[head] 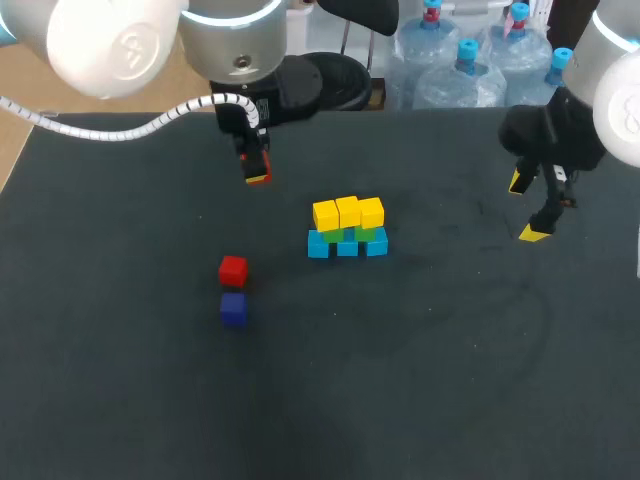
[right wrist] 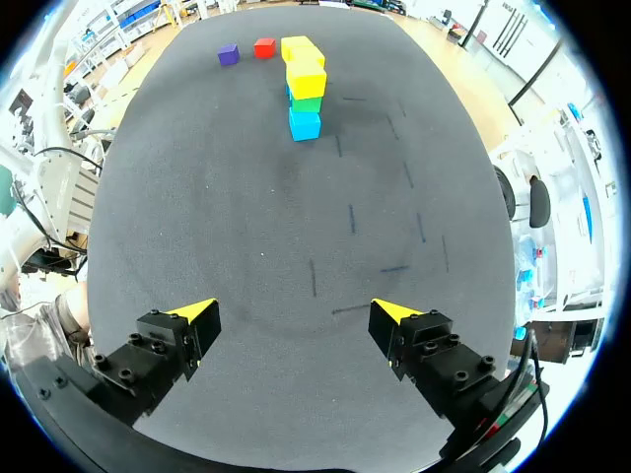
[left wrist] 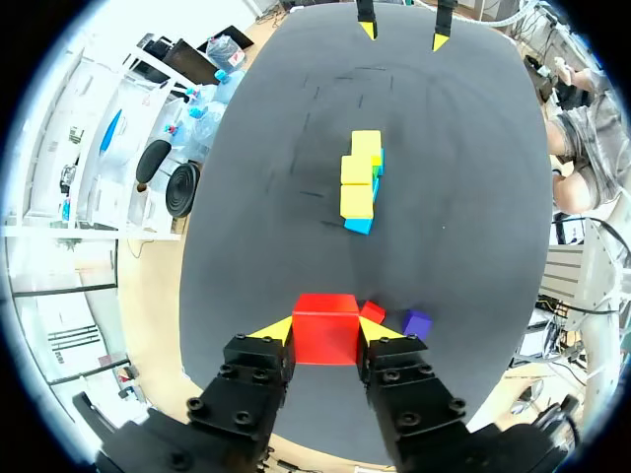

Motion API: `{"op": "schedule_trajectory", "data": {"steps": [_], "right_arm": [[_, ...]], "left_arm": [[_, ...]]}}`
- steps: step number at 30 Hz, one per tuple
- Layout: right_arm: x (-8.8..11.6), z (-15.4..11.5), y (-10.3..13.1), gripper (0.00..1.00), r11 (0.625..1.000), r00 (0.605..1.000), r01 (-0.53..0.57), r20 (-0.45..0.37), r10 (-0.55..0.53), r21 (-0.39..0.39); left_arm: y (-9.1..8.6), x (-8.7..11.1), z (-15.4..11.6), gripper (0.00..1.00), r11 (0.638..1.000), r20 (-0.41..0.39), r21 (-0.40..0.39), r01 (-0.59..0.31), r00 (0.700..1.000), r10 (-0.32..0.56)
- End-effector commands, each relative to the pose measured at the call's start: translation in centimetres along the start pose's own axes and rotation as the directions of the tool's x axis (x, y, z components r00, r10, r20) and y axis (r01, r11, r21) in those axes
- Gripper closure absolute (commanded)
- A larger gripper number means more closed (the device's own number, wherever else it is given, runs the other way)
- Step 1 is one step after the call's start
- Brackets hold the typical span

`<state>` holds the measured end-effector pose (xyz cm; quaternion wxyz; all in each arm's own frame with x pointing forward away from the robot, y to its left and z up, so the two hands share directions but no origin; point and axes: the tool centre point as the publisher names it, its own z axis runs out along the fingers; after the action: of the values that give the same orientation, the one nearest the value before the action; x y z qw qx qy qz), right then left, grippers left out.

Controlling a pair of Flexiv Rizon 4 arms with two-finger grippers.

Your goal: Place the blue cubes, place green cubes on the blue cubes, place the yellow cubes on the green cubes, then place the red cubes on the yellow cubes, and place purple cube on the red cubes.

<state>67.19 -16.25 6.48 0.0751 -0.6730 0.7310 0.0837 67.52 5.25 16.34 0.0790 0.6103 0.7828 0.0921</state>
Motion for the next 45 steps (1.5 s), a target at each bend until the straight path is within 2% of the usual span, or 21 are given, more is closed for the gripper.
{"op": "schedule_trajectory", "data": {"steps": [1, 4, 6, 8, 12, 18, 23, 30, 45], "right_arm": [[0.0, 0.1, -0.1, 0.0, 1.0, 1.0, 0.001, 0.001, -0.001, -0.001], [0.0, 0.1, -0.1, 0.0, 1.0, 1.0, 0.001, 0.001, -0.001, -0.001], [0.0, 0.1, -0.1, 0.0, 1.0, 1.0, 0.001, 0.001, -0.001, -0.001], [0.0, 0.1, -0.1, 0.0, 1.0, 1.0, 0.001, 0.001, -0.001, -0.001], [0.0, 0.1, -0.1, 0.0, 1.0, 1.0, 0.001, 0.001, -0.001, -0.001], [0.0, 0.1, -0.1, 0.0, 1.0, 1.0, 0.001, 0.001, -0.001, -0.001], [0.0, 0.1, -0.1, 0.0, 1.0, 1.0, 0.001, 0.001, -0.001, -0.001], [0.0, 0.1, -0.1, 0.0, 1.0, 1.0, 0.001, 0.001, -0.001, -0.001], [0.0, 0.1, -0.1, 0.0, 1.0, 1.0, 0.001, 0.001, -0.001, -0.001]], "left_arm": [[0.5, -2.4, 0.1, 1.0, 0.992, 0.026, 0.058, -0.113, 0.993, 0.112], [0.6, -5.4, 0.4, 1.0, 0.967, 0.047, 0.126, -0.221, 0.975, 0.217], [0.6, -6.2, 0.5, 1.0, 0.957, 0.07, 0.146, -0.249, 0.968, 0.241], [0.3, -7.0, 0.4, 1.0, 0.952, 0.099, 0.15, -0.267, 0.962, 0.254], [-0.5, -8.6, 0.4, 1.0, 0.934, 0.101, 0.214, -0.286, 0.958, 0.27], [-2.3, -10.8, 0.3, 1.0, 0.914, 0.039, 0.277, -0.295, 0.954, 0.296], [-4.0, -11.2, 0.3, 1.0, 0.933, 0.001, 0.27, -0.236, 0.969, 0.245], [-5.7, -11.1, 1.6, 1.0, 0.953, 0.024, 0.245, -0.179, 0.984, 0.179], [-5.5, -10.4, 3.8, 1.0, 0.959, 0.03, 0.248, -0.135, 0.991, 0.131]]}}
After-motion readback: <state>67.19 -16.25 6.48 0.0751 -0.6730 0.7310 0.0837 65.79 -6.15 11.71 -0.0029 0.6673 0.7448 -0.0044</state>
